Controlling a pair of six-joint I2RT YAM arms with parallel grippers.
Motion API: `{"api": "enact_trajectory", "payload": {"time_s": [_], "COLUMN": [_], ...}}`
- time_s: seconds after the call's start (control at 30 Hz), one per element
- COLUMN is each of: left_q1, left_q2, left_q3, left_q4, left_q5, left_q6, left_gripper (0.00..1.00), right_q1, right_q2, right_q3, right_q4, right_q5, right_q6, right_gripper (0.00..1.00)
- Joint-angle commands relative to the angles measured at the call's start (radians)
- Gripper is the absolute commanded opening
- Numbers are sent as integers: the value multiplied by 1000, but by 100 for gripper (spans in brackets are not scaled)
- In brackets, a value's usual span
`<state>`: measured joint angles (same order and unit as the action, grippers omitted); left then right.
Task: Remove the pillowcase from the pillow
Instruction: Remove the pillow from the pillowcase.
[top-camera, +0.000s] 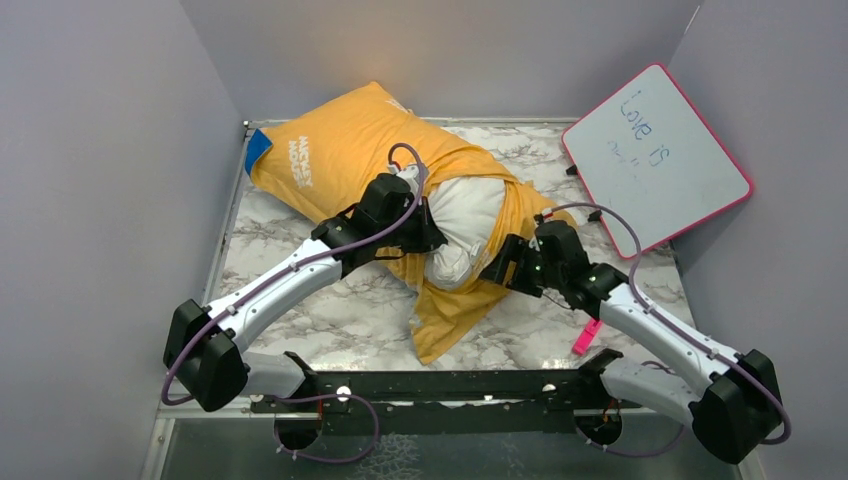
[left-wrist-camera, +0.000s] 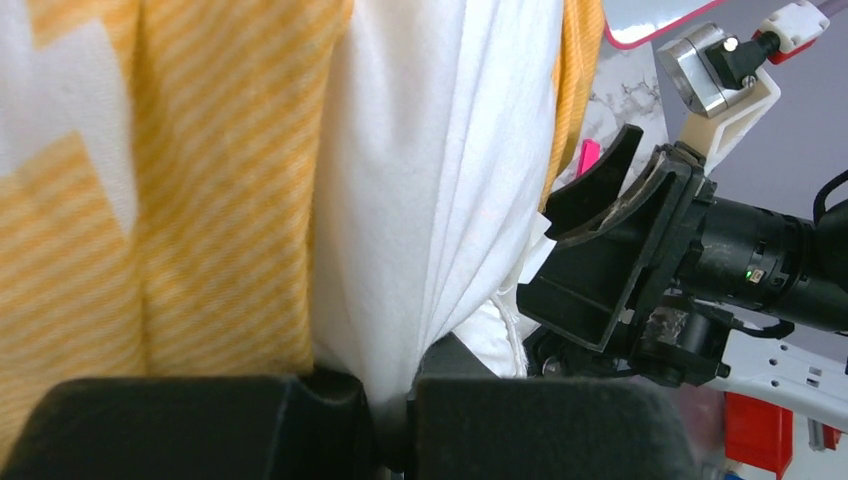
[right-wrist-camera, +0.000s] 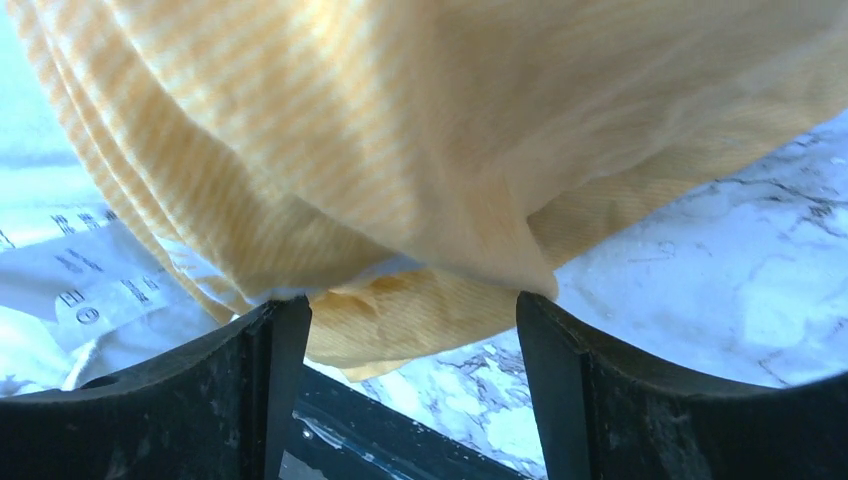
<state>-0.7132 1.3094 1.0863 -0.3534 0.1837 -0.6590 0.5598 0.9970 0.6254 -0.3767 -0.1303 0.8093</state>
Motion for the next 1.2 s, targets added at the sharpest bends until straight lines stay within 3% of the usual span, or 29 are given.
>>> {"api": "enact_trajectory", "payload": {"time_s": [0.0,0.13,0.23,0.3,0.37,0.47,0.63,0.97,1.07,1.17], "left_q1": [11,11,11,11,11,19,51,74,74,73], "left_q2": [-58,-80,-97,-104,-118,-145,-188,-226,-210,-178], "left_q3": [0,-3,3,19,38,69,108,53,24,1], "left_q4": [115,112,99,73,46,11,-54,-46,33,119], "left_q5": [-11,-14,-24,-44,-75,-123,-155,-130,-80,-19], "left_q6": [-19,-21,-13,3,17,32,48,3,-37,-82], "left_gripper": [0,0,0,0,0,0,0,0,0,0], "right_q1": [-3,-2,-4,-5,-10,-45,-120,-150,-150,-150], "right_q2": [83,188,219,222,230,246,290,323,265,185], "right_q3": [53,99,118,132,144,146,182,288,230,91], "right_q4": [97,124,132,88,2,-64,-21,-3,21,145], "right_q5": [-66,-53,-18,83,264,460,514,-17,-218,-429], "right_q6": [-35,-56,-82,-84,-48,8,5,-172,-177,-111], "right_gripper": [80,65,33,12,1,0,0,2,12,31]}}
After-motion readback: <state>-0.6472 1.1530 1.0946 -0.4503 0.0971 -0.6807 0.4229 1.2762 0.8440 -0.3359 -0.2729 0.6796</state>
